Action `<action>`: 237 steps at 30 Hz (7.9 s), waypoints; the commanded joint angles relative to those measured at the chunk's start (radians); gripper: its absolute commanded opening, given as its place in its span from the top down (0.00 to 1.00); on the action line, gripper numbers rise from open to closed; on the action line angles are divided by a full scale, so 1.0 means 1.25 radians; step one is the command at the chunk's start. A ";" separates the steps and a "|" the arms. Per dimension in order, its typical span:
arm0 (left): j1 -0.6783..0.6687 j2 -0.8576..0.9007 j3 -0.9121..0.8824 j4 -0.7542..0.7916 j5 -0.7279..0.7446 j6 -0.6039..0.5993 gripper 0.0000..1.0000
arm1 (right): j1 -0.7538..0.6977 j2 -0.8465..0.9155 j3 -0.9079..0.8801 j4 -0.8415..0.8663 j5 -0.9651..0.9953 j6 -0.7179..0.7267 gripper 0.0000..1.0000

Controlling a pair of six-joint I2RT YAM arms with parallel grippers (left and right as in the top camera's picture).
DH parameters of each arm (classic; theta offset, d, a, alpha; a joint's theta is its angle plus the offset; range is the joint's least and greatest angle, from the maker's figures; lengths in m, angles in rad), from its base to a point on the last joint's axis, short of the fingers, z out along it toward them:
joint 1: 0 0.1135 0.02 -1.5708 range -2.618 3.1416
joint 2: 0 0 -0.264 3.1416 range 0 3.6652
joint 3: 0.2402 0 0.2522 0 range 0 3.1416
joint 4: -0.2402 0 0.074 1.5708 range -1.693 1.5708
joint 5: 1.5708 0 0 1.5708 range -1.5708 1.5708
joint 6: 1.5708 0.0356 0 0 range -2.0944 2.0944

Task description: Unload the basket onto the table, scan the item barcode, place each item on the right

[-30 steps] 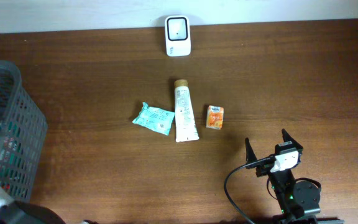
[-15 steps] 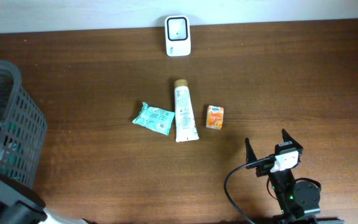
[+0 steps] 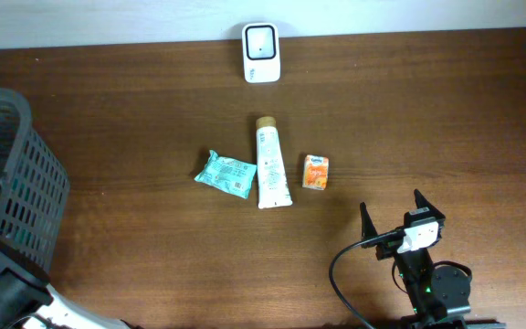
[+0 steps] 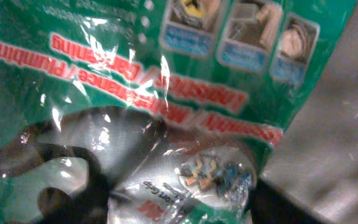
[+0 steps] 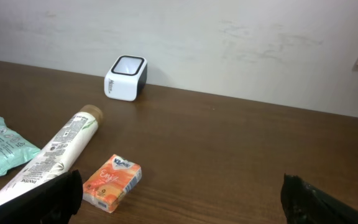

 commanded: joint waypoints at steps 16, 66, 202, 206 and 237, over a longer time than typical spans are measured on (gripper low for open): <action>-0.001 -0.277 0.214 -0.092 0.045 -0.062 1.00 | 0.005 -0.005 -0.006 -0.003 0.001 0.003 0.02; -0.837 0.127 0.110 0.011 0.194 -0.544 1.00 | 0.005 -0.005 -0.006 -0.002 0.001 0.003 0.02; -0.028 -0.598 0.075 0.153 0.182 -0.393 0.42 | 0.005 -0.005 -0.006 -0.003 0.001 0.004 0.02; -0.142 -0.674 0.075 0.155 0.209 -0.393 0.41 | 0.005 -0.005 -0.006 -0.002 0.001 0.003 0.02; -0.067 -0.213 0.077 -0.017 0.064 -0.366 0.00 | 0.005 -0.005 -0.006 -0.002 0.001 0.003 0.02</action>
